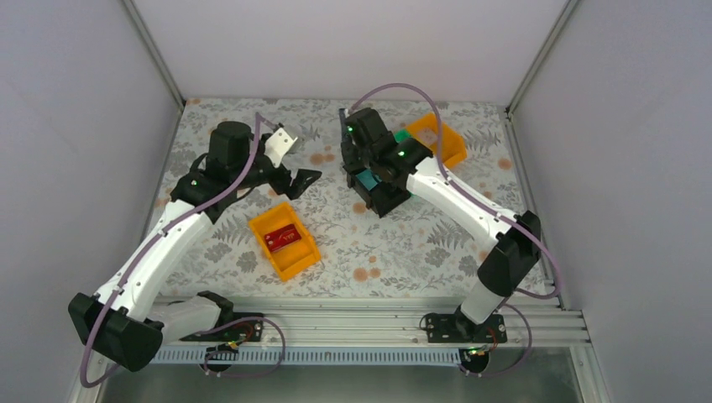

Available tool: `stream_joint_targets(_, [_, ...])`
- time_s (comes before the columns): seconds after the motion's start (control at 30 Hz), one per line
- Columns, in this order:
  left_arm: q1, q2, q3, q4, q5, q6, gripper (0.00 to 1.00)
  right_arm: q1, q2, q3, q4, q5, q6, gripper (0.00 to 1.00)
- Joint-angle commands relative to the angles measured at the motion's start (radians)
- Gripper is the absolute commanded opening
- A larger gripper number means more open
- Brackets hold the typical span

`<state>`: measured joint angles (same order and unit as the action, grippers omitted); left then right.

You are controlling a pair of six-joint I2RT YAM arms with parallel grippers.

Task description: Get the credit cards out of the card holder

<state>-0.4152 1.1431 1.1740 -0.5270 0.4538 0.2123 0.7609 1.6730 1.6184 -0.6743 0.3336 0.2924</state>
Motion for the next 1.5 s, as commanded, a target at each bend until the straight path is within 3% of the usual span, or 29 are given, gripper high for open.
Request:
stream_joint_targets(0.0, [0.001,-0.022,-0.070,0.079,-0.017,-0.149,1.00,0.053,-0.030,0.073,0.055,-0.096,0.058,0.04])
stream_joint_targets(0.3, [0.000,-0.011,-0.109,0.160,-0.006,-0.241,1.00,0.093,-0.064,0.070,0.146,-0.343,0.071,0.04])
stream_joint_targets(0.63, [0.019,-0.011,-0.056,0.135,-0.228,-0.119,1.00,0.112,-0.104,0.036,0.187,-0.520,-0.012,0.04])
stream_joint_targets(0.9, [0.049,-0.040,0.011,0.068,-0.224,-0.073,0.88,0.109,-0.132,0.018,0.167,-0.514,-0.071,0.04])
stream_joint_targets(1.23, [0.117,-0.068,0.054,0.066,-0.166,-0.076,0.83,0.093,-0.139,-0.017,0.164,-0.564,-0.076,0.04])
stream_joint_targets(1.47, [0.163,-0.067,0.077,0.070,-0.212,-0.111,0.83,0.052,-0.149,-0.036,0.187,-0.651,-0.036,0.04])
